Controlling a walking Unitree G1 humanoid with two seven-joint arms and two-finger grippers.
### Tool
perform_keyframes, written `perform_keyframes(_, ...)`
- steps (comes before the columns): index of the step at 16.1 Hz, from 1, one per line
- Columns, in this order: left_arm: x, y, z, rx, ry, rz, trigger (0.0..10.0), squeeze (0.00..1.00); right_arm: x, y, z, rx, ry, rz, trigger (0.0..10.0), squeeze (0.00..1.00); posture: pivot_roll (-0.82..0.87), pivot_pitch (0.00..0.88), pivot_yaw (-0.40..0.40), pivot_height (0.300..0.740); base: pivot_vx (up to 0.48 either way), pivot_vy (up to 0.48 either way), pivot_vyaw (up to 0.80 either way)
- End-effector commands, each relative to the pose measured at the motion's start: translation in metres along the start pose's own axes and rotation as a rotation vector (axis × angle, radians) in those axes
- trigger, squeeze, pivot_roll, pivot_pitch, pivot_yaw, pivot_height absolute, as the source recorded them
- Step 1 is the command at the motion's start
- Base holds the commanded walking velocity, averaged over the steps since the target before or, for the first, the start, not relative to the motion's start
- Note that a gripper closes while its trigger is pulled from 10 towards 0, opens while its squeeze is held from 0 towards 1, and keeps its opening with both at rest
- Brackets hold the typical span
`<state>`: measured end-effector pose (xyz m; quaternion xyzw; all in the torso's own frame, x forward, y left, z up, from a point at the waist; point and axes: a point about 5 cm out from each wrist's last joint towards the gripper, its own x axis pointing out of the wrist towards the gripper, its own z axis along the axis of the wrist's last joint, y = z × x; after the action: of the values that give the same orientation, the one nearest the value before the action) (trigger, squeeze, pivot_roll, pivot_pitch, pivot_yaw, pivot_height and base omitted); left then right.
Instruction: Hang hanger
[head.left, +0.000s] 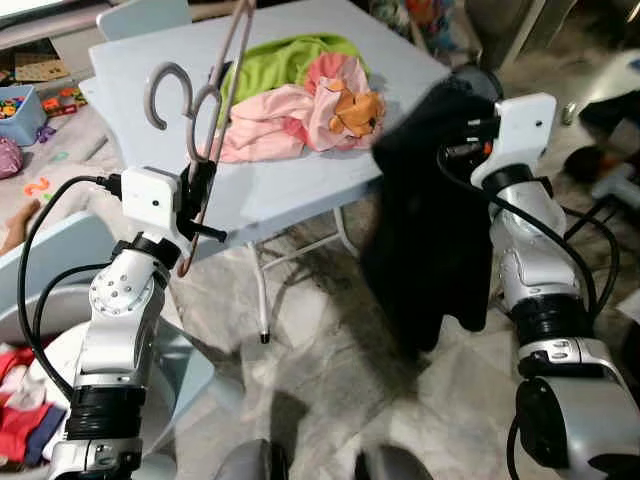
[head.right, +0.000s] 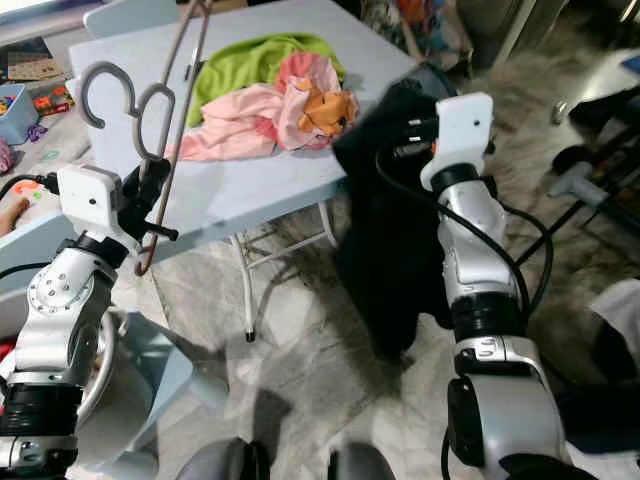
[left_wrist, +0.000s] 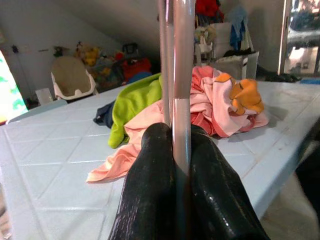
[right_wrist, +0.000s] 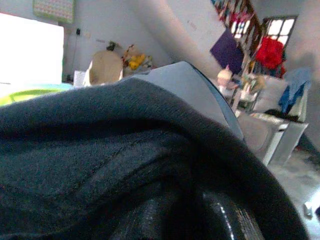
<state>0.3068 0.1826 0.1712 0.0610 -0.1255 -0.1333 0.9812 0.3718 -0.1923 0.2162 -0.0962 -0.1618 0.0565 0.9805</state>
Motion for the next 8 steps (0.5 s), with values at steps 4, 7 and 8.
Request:
perform_keyframes(4, 0.001, -0.002, 0.004, 0.008, -0.011, 0.002, 10.0, 0.0, 0.012, 0.0, 0.022, 0.002, -0.091, 0.028, 10.0, 0.0, 0.0, 0.078, -0.01, 0.74, 0.472, 0.0, 0.46)
perform_keyframes(7, 0.001, -0.002, 0.004, 0.01, -0.01, 0.005, 10.0, 0.0, 0.017, 0.005, 0.033, 0.008, -0.142, 0.101, 10.0, 0.0, 0.0, 0.079, -0.012, 0.74, 0.472, 0.0, 0.45)
perform_keyframes(8, 0.001, -0.002, 0.003, 0.011, -0.009, 0.006, 10.0, 0.0, 0.018, 0.006, 0.035, 0.012, -0.15, 0.114, 10.0, 0.0, -0.01, 0.079, -0.012, 0.74, 0.472, 0.0, 0.44)
